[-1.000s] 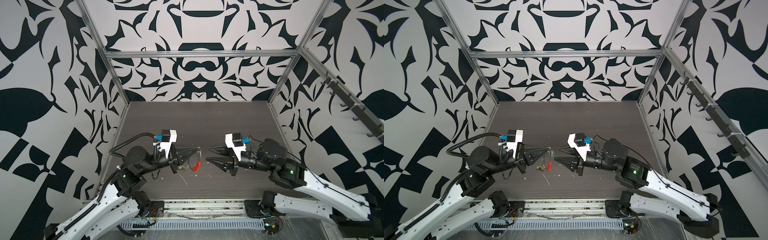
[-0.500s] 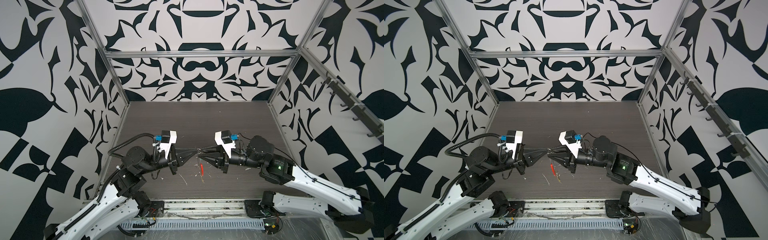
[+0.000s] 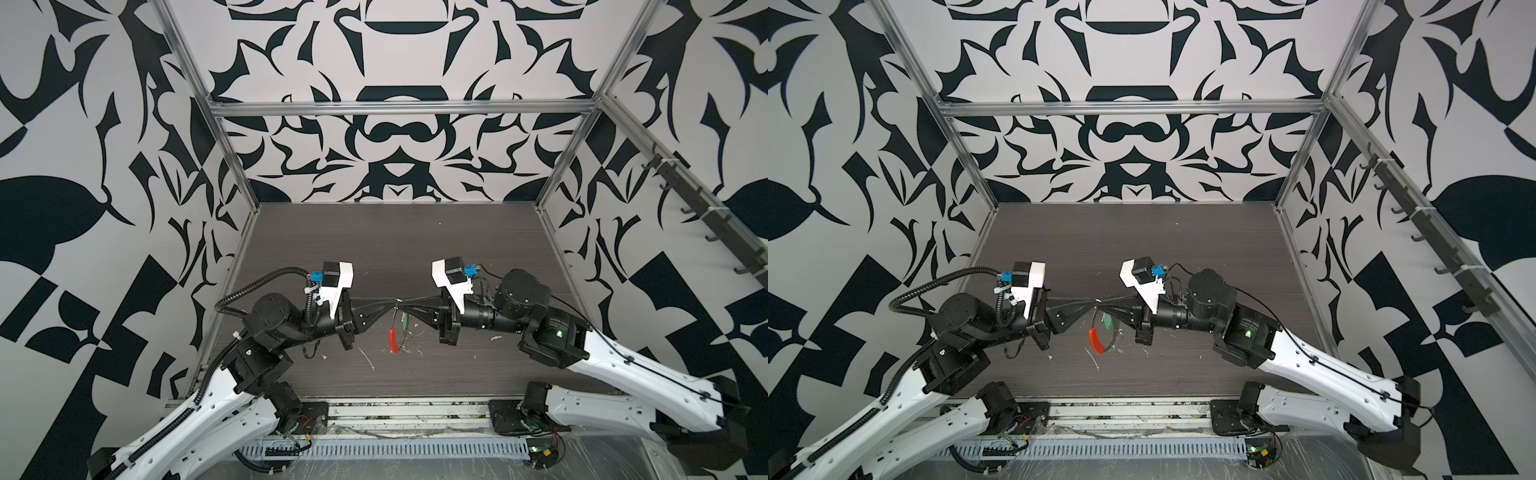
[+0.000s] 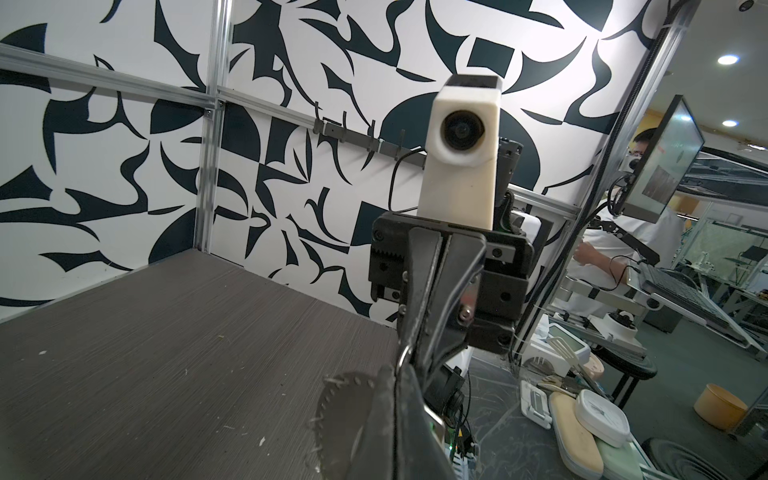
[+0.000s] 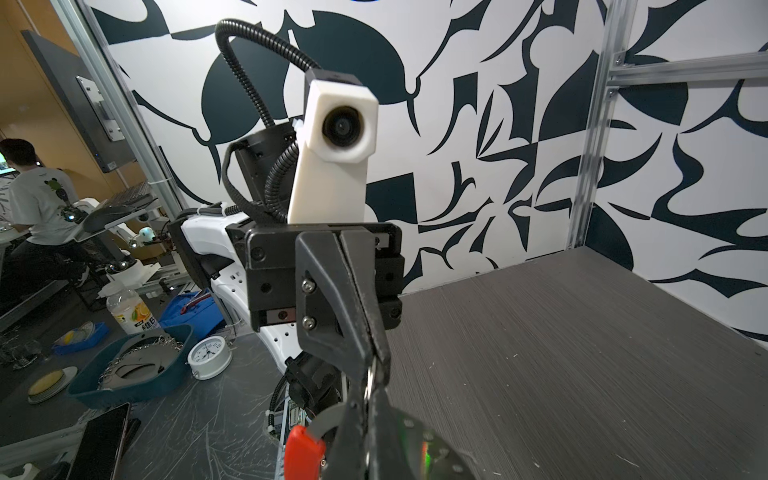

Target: Remove the keys from the keyring

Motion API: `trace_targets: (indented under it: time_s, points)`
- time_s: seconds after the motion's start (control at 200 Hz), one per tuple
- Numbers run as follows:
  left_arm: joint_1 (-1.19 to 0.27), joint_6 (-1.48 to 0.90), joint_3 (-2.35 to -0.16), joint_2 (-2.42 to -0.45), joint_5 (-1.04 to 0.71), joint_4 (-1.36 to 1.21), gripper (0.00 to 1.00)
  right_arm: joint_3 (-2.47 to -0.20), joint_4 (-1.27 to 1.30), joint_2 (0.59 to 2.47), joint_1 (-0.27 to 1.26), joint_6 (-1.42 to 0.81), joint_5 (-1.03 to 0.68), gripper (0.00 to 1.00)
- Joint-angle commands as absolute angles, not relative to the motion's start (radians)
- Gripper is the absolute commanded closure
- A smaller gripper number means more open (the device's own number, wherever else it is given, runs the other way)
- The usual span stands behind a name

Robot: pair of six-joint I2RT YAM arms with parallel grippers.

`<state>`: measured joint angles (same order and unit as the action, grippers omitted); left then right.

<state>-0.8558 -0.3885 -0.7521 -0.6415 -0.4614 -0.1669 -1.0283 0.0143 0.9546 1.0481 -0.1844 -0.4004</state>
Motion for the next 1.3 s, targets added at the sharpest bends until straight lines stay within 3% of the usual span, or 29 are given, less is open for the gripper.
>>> trace_targets:
  time_s: [0.0,0.1,0.23,0.55,1.1,1.295]
  points:
    - [-0.856,-0.397,-0.772,-0.641,-0.471,-0.153,1.0,-1.058,0.012,0.937,1.036,-0.193,-0.397,1.0]
    - [-0.856,-0.392,-0.793,-0.629,-0.459,-0.068,0.7,-1.088,-0.073,0.934,1.012,-0.196,-0.412,1.0]
    - [-0.856,-0.359,-0.835,-0.618,-0.438,0.068,0.61,-1.131,-0.204,0.941,0.953,-0.196,-0.494,1.0]
    - [-0.856,-0.282,-1.017,-0.773,-0.5,0.391,0.7,-1.272,-0.446,1.015,0.862,-0.142,-0.671,1.0]
    - [-0.856,-0.232,-1.119,-0.872,-0.61,0.488,0.72,-1.378,-0.609,1.106,0.861,-0.073,-0.762,1.0]
    - [-0.856,-0.235,-1.126,-0.899,-0.632,0.488,0.81,-1.378,-0.597,1.114,0.86,-0.078,-0.763,1.0]
